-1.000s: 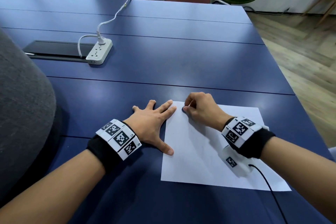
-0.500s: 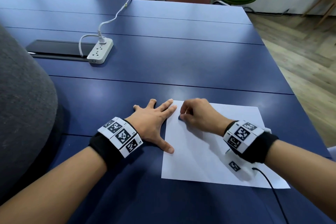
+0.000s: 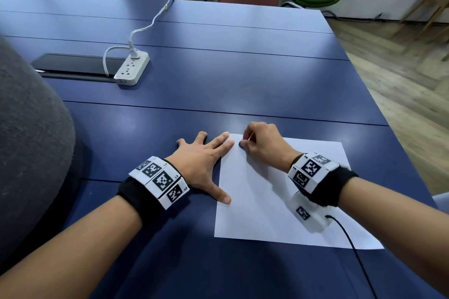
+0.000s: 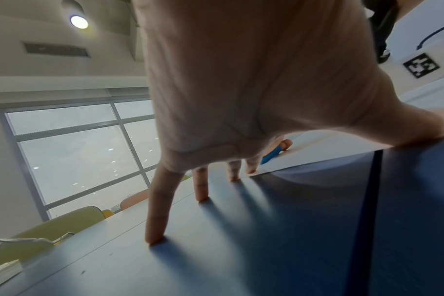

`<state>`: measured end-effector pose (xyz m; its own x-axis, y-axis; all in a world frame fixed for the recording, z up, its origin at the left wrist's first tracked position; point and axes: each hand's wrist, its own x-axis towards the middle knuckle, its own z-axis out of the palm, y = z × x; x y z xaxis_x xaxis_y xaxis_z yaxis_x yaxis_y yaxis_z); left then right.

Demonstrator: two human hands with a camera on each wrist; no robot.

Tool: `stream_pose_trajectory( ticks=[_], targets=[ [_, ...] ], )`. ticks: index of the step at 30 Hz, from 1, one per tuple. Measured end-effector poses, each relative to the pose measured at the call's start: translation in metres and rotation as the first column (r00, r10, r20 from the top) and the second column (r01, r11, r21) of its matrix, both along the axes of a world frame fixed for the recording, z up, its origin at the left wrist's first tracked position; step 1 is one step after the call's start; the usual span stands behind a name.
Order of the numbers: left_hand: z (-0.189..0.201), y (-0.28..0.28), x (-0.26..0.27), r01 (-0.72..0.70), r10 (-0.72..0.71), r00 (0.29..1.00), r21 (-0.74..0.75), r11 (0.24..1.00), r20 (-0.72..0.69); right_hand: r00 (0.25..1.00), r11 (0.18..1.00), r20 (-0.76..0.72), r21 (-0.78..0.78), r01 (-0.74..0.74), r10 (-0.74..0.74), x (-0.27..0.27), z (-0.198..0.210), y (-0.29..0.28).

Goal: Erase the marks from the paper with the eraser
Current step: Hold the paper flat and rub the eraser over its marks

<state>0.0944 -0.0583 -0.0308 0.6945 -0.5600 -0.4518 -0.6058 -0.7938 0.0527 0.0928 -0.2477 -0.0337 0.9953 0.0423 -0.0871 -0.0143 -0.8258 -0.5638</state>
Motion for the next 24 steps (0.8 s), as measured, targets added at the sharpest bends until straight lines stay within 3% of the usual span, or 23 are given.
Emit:
stream_pose_trajectory(
  ticks=[4,9,14,20,24],
  targets=[
    [0.000,0.000,0.000,0.002,-0.002,1.000,-0.001,1.000,-0.007,0.986,0.986,-0.045,0.029,-0.162,0.163,-0.020,-0.001,0.014],
    [0.001,0.000,0.000,-0.001,0.001,1.000,0.014,1.000,-0.010,1.000,1.000,0.005,0.009,0.015,-0.016,0.001,0.000,-0.006],
    [0.000,0.000,0.000,-0.001,0.001,1.000,0.006,1.000,-0.019,0.981,0.980,-0.022,0.054,-0.193,0.194,-0.031,-0.003,0.009],
    [0.003,-0.002,-0.001,0.000,0.001,1.000,0.030,1.000,-0.019,0.999,0.999,-0.022,0.034,-0.022,0.023,-0.010,0.000,-0.016],
    [0.001,-0.003,-0.001,0.015,-0.014,1.000,0.036,0.999,-0.020,0.970,0.972,-0.066,0.036,-0.231,0.233,-0.037,0.001,0.000]
  ],
)
